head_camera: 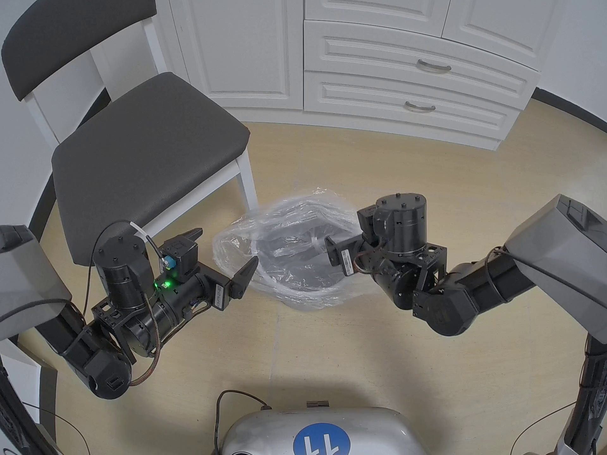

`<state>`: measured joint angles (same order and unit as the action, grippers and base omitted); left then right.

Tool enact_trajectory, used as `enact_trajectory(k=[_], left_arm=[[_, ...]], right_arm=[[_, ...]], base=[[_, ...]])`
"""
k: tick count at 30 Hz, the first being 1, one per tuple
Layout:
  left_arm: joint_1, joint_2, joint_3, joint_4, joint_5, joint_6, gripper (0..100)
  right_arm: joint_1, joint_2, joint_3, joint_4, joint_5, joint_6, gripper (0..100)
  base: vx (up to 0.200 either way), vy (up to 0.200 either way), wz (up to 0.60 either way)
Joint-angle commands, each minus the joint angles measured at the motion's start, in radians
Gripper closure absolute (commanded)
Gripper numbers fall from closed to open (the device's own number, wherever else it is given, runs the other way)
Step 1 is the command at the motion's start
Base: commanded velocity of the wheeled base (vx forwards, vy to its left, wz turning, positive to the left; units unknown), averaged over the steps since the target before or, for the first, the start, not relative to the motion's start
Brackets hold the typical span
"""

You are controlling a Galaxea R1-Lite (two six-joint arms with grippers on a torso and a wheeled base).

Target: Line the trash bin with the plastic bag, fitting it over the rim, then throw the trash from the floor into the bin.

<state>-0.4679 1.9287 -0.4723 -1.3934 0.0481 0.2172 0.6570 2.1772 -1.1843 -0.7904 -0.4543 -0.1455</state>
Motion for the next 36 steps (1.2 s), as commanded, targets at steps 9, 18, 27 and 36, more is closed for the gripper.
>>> enact_trajectory(k=[9,18,27,36], left_arm=[[-0.018,0.041,0.012,-0.003,-0.001,0.024,0],[-0.055,0.111,-0.022,-0.033,0.015,0.021,0],[-0.058,0.136,-0.022,-0.081,0.016,0.025,0],[-0.055,0.127,-0.02,-0.082,0.016,0.033,0]], right_arm=[[0.067,-0.065,0.253,-0.003,-0.011,0.142,0],[0.067,0.079,0.121,-0.007,-0.106,0.29,0],[0.055,0.139,0.006,0.12,-0.132,0.376,0],[-0.007,0.154,-0.304,0.622,-0.132,0.641,0]], base=[[0.0,0.0,0.0],[0.0,0.0,0.0],[0.0,0.0,0.0],[0.0,0.0,0.0]])
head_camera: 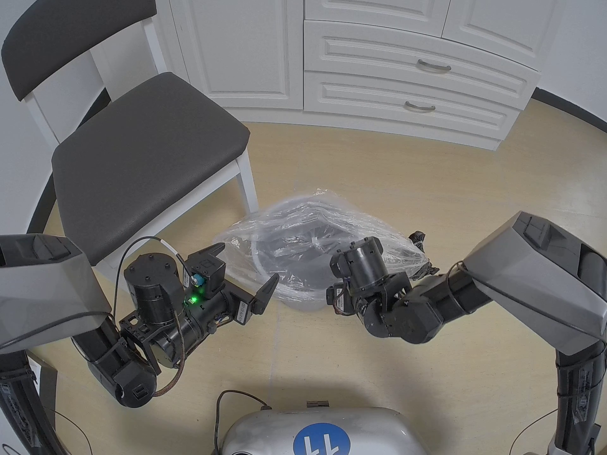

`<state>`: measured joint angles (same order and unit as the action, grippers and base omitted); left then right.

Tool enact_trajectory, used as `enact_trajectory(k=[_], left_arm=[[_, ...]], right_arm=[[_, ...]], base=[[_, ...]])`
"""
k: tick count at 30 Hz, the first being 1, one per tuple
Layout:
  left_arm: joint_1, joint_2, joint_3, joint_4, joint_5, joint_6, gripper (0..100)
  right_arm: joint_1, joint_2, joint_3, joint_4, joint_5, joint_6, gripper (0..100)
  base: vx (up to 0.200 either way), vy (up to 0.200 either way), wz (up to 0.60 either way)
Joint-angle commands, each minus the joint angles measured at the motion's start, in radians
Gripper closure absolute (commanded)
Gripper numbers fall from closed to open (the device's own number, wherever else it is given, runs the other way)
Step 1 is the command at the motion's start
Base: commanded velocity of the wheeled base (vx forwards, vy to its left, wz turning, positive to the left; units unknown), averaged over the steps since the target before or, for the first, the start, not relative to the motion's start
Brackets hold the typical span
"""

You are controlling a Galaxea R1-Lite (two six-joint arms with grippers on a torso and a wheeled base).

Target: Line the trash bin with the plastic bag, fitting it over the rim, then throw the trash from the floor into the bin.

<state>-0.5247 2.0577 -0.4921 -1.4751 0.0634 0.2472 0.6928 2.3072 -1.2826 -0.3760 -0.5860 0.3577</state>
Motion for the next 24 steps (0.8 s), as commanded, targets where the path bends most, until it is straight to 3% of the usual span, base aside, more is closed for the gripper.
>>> enact_trajectory(k=[1,7,8,12,24], left_arm=[[0.002,-0.002,0.0,-0.001,0.001,0.003,0],[0.006,-0.004,-0.003,-0.001,0.001,0.003,0],[0.006,-0.007,-0.002,-0.001,0.001,0.003,0],[0.008,-0.01,-0.002,-0.001,0.001,0.003,0],[0.009,-0.007,-0.002,-0.001,0.001,0.003,0]], right_arm=[[-0.045,0.035,-0.241,0.246,0.0,0.162,0],[-0.058,0.121,-0.506,0.499,0.02,0.3,0],[-0.056,0.141,-0.601,0.606,0.048,0.34,0],[-0.047,0.199,-0.717,0.782,0.095,0.403,0],[-0.047,0.256,-0.717,0.724,0.132,0.434,0]], base=[[0.0,0.0,0.0],[0.0,0.0,0.0],[0.0,0.0,0.0],[0.0,0.0,0.0],[0.0,0.0,0.0]])
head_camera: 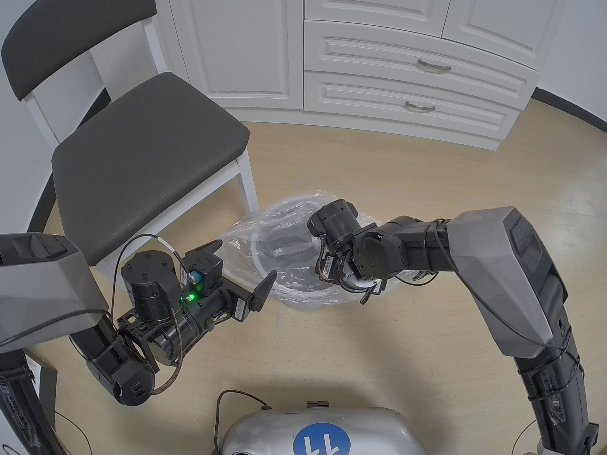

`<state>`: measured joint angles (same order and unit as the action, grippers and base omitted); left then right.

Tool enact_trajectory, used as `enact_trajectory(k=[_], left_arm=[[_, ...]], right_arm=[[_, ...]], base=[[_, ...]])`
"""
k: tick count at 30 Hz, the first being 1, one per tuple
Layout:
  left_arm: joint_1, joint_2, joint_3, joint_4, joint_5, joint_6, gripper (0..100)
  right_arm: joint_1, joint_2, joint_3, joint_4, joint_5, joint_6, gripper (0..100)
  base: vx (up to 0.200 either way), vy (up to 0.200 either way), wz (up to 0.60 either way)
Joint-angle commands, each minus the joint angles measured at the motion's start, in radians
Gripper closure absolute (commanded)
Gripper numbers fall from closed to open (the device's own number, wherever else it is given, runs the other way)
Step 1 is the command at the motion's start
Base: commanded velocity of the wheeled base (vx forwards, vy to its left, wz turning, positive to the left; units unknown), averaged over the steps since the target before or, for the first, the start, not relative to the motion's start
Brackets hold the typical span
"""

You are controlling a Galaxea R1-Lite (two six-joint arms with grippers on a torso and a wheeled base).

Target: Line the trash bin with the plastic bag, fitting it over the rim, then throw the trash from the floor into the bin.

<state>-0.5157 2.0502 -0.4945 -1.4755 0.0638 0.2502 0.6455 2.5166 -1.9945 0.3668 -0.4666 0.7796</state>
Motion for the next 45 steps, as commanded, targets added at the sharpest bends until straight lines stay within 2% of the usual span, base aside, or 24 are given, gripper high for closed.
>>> enact_trajectory(k=[1,11,18,21,31,32,45], left_arm=[[0.0,0.001,0.001,0.0,0.001,0.0,0],[0.005,0.005,-0.004,0.0,-0.001,0.0,0],[0.003,0.005,-0.003,-0.002,-0.001,0.0,0],[0.005,0.004,-0.003,0.0,-0.001,0.0,0],[0.005,0.004,-0.004,-0.002,-0.001,0.001,0],[0.003,0.004,-0.004,-0.002,-0.001,0.001,0],[0.005,0.002,-0.003,-0.002,-0.001,0.0,0]], right_arm=[[0.0,0.05,-0.006,-0.022,0.017,0.015,0],[0.0,0.051,-0.006,-0.019,0.023,0.006,0],[0.002,0.025,-0.006,-0.023,0.016,-0.143,0],[0.006,0.028,-0.006,-0.022,0.014,-0.178,0],[0.011,0.034,-0.006,-0.019,0.013,-0.183,0],[0.011,0.036,-0.006,-0.017,0.013,-0.187,100],[0.011,0.014,-0.006,0.035,0.002,-0.192,100]], base=[[0.0,0.0,0.0],[0.0,0.0,0.0],[0.0,0.0,0.0],[0.0,0.0,0.0],[0.0,0.0,0.0],[0.0,0.0,0.0],[0.0,0.0,0.0]])
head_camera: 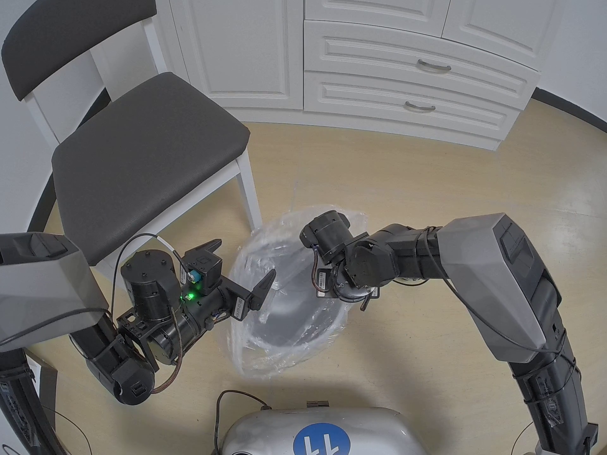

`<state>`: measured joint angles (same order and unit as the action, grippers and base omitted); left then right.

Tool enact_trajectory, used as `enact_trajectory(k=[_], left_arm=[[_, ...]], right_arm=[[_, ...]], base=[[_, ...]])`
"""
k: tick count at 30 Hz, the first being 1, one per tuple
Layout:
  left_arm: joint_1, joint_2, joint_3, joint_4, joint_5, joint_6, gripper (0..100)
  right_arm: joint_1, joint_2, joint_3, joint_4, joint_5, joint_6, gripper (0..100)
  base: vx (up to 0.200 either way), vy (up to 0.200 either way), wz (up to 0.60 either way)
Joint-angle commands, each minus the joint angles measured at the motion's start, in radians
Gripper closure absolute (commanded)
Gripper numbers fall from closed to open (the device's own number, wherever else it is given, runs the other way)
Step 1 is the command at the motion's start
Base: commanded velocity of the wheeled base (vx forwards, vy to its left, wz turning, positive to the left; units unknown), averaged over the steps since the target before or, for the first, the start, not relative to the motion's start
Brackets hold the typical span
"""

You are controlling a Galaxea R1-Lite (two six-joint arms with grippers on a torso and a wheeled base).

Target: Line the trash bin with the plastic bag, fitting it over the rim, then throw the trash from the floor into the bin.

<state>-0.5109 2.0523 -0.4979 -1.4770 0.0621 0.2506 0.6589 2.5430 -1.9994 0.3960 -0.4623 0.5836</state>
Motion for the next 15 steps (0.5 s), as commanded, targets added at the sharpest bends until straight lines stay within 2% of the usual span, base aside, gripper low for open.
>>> enact_trajectory(k=[1,15], left_arm=[[0.0,0.0,0.001,0.0,0.001,-0.001,0],[0.002,0.005,0.005,-0.037,0.001,0.001,0]], right_arm=[[-0.002,-0.017,-0.001,0.029,-0.002,0.012,100],[0.001,-0.089,-0.001,0.221,-0.01,0.045,100]], base=[[0.0,0.0,0.0],[0.0,0.0,0.0]])
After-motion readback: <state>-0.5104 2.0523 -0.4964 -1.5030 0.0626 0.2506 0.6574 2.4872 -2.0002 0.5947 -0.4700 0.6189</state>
